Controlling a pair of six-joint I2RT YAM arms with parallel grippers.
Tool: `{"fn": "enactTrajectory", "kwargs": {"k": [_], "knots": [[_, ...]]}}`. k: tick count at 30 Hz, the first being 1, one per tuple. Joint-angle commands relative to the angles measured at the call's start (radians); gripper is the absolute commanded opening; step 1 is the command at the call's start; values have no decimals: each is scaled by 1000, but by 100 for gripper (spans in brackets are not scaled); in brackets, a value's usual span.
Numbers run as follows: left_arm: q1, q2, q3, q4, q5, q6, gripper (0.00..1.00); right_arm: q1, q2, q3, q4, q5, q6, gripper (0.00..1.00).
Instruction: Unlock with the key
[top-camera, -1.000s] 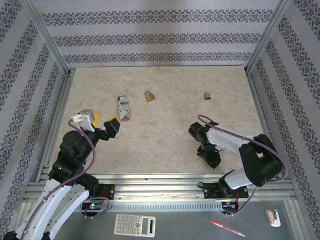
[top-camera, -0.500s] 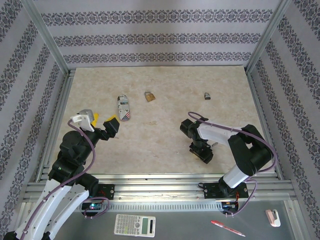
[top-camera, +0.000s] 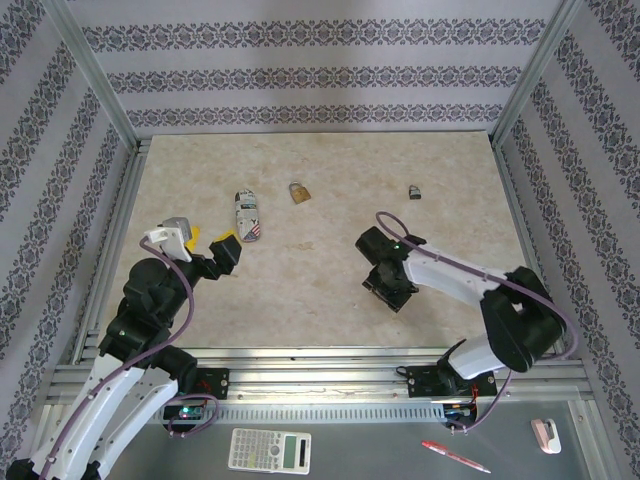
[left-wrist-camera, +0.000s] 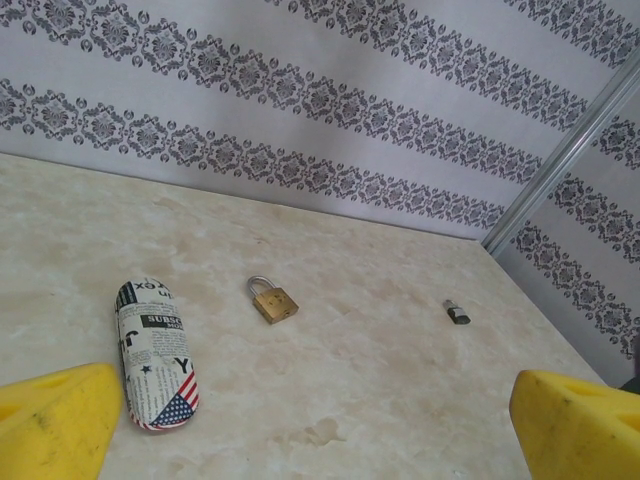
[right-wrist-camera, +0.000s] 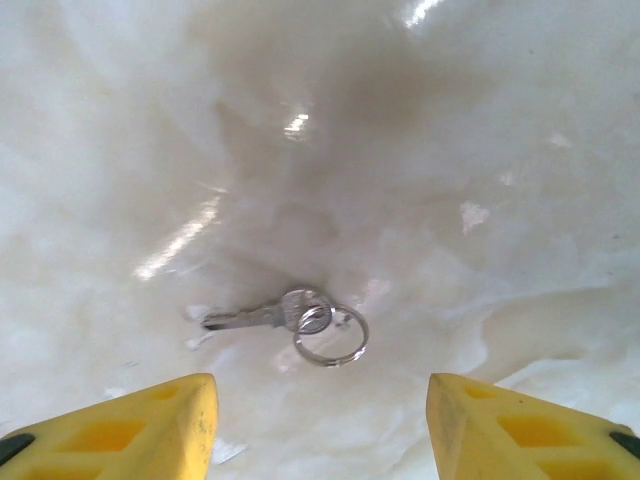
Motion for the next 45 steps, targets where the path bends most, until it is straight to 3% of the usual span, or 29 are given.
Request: {"fn": "enactTrajectory", "kwargs": {"k": [1, 17, 32, 34, 38, 42, 45], "knots": [[-8, 5, 7, 17, 21, 9, 99, -15, -47, -47, 9, 11, -13, 59], [-8, 27, 9, 25, 43, 9, 99, -50, 34, -56, 129, -47, -18, 55], [-8, 36, 1, 30, 43, 9, 99, -60, 57, -95, 132, -33, 2, 41], [-10, 35, 0, 32, 40, 9, 99, -66, 49, -102, 129, -26, -2, 32], [-8, 37, -6, 39, 39, 11, 99, -76, 38, -121, 145, -25, -11, 23], [-9, 45, -13, 47, 41, 8, 99, -82, 34, -127, 152, -24, -35, 6], [-8, 57, -13, 54, 54, 9, 99, -83, 18, -120, 136, -11, -65, 0]]}}
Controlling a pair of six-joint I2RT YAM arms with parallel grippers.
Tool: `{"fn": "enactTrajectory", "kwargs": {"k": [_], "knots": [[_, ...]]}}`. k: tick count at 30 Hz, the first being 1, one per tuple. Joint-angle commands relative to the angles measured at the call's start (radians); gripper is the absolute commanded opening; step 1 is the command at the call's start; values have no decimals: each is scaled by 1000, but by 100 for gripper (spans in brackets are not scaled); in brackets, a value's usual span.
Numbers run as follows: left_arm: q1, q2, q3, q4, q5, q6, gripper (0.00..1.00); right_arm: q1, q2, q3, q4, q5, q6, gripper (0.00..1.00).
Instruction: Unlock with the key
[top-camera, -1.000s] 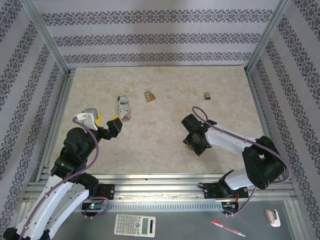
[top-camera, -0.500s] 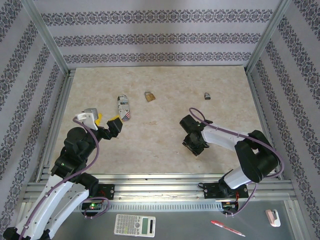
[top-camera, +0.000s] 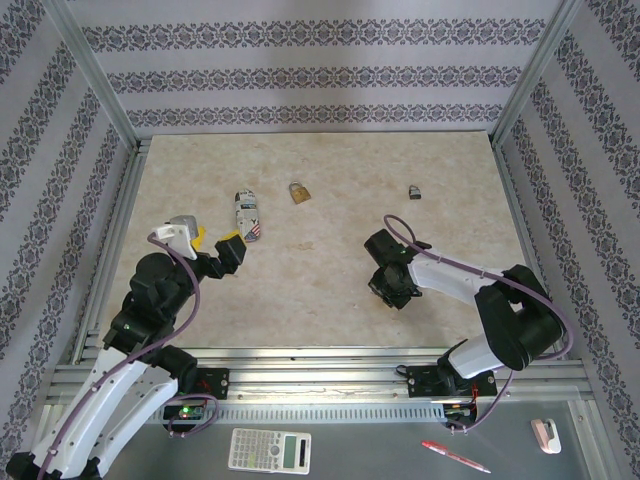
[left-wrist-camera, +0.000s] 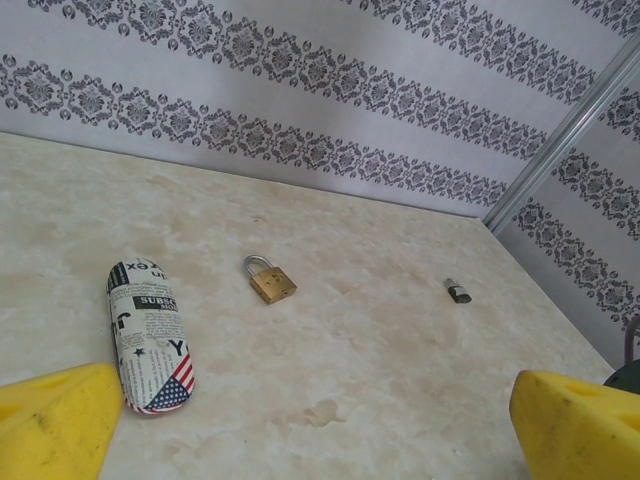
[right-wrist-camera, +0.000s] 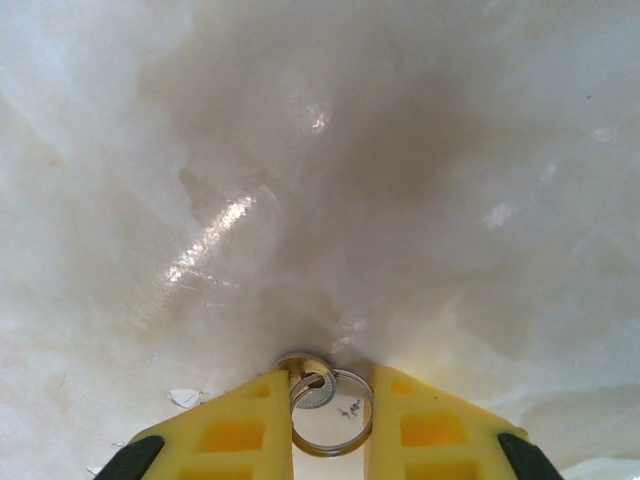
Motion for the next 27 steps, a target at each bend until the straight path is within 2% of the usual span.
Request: {"fn": "enactTrajectory", "kwargs": {"k": [1, 7, 14, 23, 27], "knots": [[-8, 11, -12, 53, 35, 8, 99, -9, -15, -14, -36, 38, -51, 0], [-8, 40, -27, 120, 128, -11, 99, -7, -111, 0, -84, 74, -137, 0], [-21, 167, -35, 305, 337, -115, 100, -4, -272, 38, -139, 85, -244, 0], [-192, 351, -127, 725, 412, -161, 99, -21, -351, 105, -160, 29, -358, 0], [-226, 429, -108, 795, 469, -211, 99, -20, -383, 203, -178, 9, -425, 0]]}}
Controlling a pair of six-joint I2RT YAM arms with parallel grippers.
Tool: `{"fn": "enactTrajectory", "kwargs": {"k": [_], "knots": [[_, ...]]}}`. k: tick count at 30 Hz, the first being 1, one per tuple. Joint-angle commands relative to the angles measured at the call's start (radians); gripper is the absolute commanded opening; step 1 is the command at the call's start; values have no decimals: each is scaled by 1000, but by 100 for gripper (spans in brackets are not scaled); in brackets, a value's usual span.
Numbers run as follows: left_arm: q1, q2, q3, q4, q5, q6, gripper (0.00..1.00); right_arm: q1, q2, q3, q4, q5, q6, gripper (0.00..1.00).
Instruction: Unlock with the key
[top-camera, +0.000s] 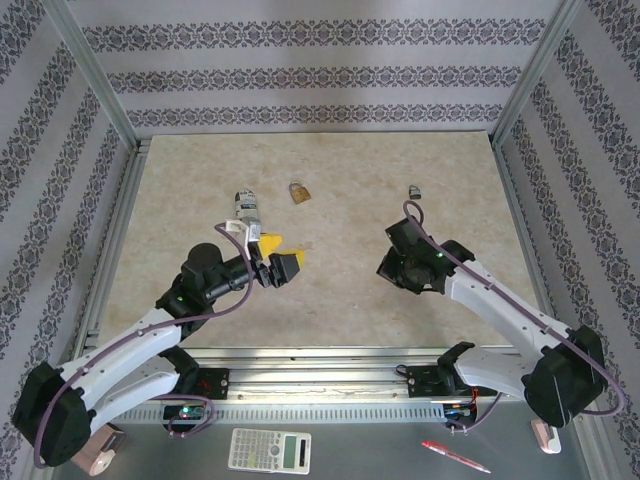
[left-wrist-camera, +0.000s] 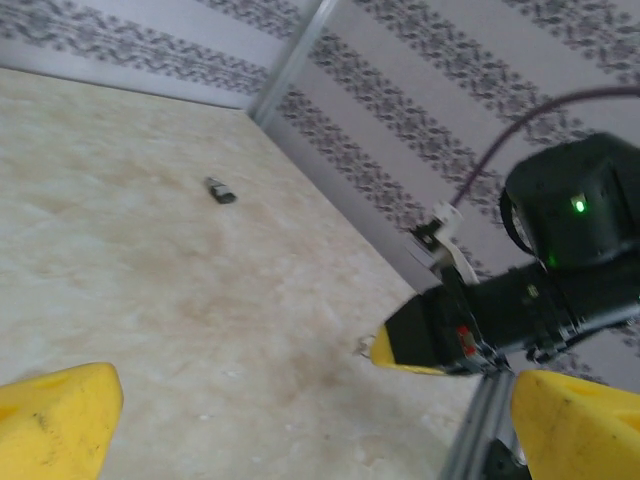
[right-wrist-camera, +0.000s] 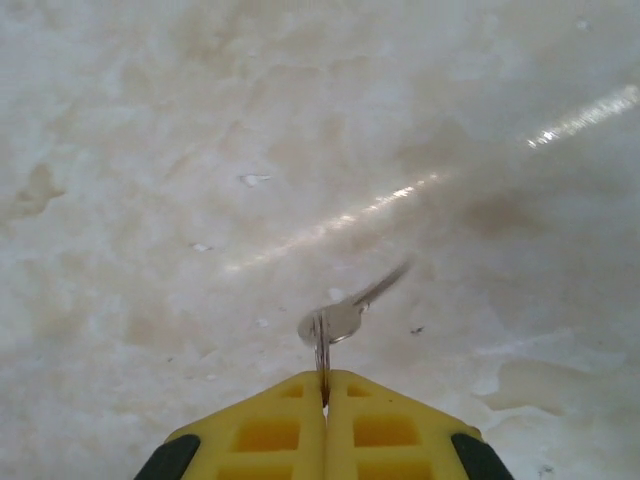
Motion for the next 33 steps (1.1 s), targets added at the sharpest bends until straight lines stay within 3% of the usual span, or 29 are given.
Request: {"fn": "enactTrajectory", "kwargs": {"k": [1, 7, 10, 14, 19, 24, 33], "knots": [[-30, 55, 31, 192, 72, -79, 99, -7, -42, 108, -36, -22, -90, 0], [-38, 134, 68, 237, 88, -191, 99, -13, -36, 173, -66, -53, -164, 0], [-38, 135, 113, 140, 72, -234, 99, -9, -54, 158, -26, -74, -168, 0], [-40, 173, 151, 129, 89, -406, 99, -7, -74, 184, -12, -74, -185, 0], [-68, 249, 120, 393, 121, -552, 100, -6, -72, 275, -2, -103, -196, 0], [-86, 310, 50, 647, 84, -436, 98, 13, -30, 408, -17, -158, -182, 0], [-104, 503, 80, 927, 158, -82, 86, 45, 17, 480, -21, -252, -95, 0]]}}
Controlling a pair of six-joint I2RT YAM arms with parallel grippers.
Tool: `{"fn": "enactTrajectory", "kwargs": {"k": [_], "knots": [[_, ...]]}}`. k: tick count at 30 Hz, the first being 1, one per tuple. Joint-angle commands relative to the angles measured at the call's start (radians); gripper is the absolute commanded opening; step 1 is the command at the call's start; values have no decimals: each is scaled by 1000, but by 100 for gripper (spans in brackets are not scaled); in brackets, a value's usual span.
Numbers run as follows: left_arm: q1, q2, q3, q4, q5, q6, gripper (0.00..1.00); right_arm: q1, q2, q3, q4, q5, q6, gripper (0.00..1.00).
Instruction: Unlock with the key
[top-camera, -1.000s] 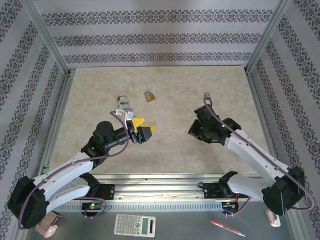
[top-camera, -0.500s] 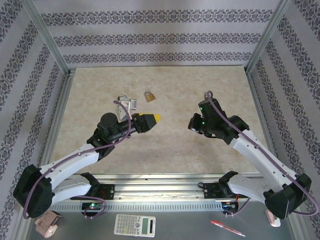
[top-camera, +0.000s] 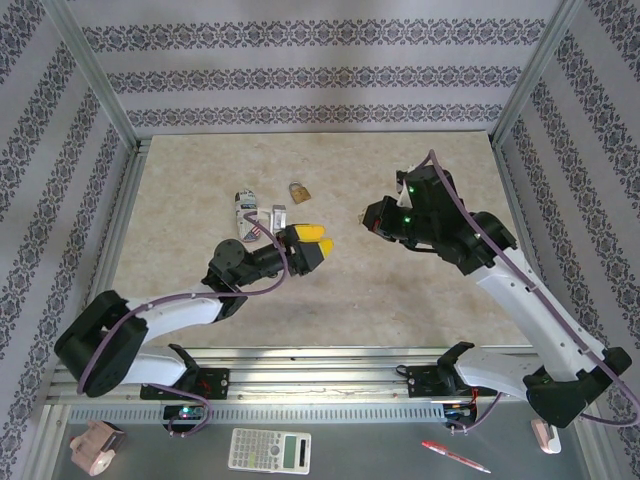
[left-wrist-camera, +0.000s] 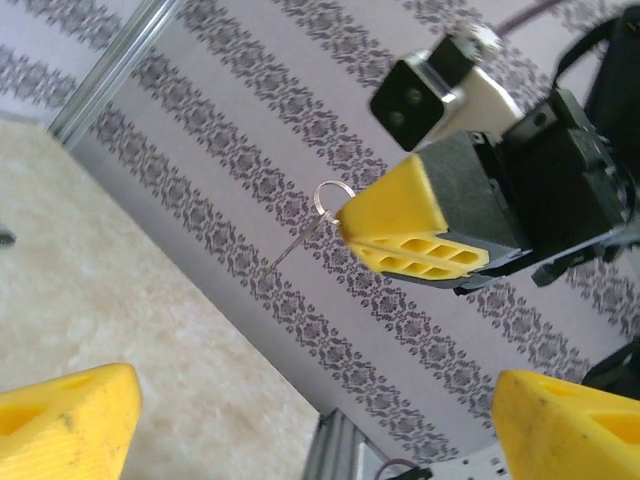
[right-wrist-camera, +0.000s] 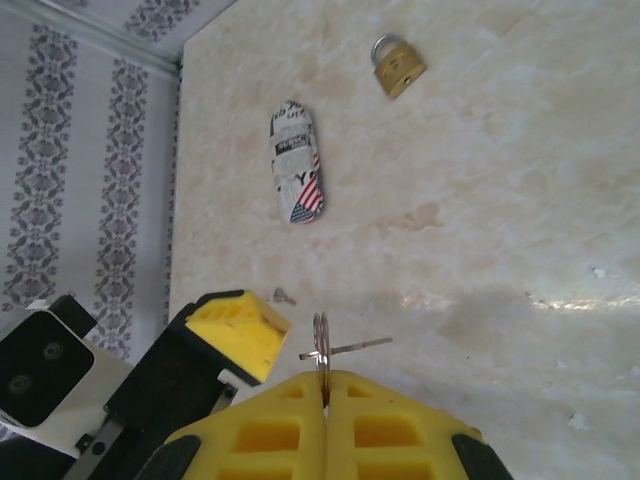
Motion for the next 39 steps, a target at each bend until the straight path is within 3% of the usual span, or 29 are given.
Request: {"fn": "enactTrajectory", "kwargs": {"k": [1, 5, 9, 14, 25, 34, 39], "knots": [[-15, 76, 45, 221, 74, 193, 84, 19, 17, 20, -12, -51, 46, 0], [-18, 207, 131, 260, 195, 270, 78, 28, 26, 17, -14, -59, 54, 0], [-12, 268, 179, 234, 182, 328, 83, 28, 32, 14, -19, -69, 54, 0], [-12, 304, 213, 197, 182, 401, 82, 28, 31, 7, -17, -82, 53, 0], [7, 342, 243, 183, 215, 424, 61, 32, 31, -13, -3, -94, 58, 0], [22, 349, 269, 167, 217, 418, 53, 40, 18, -35, 6, -93, 65, 0], [28, 352, 270, 156, 238, 415, 41, 41, 15, -41, 10, -90, 66, 0]]}}
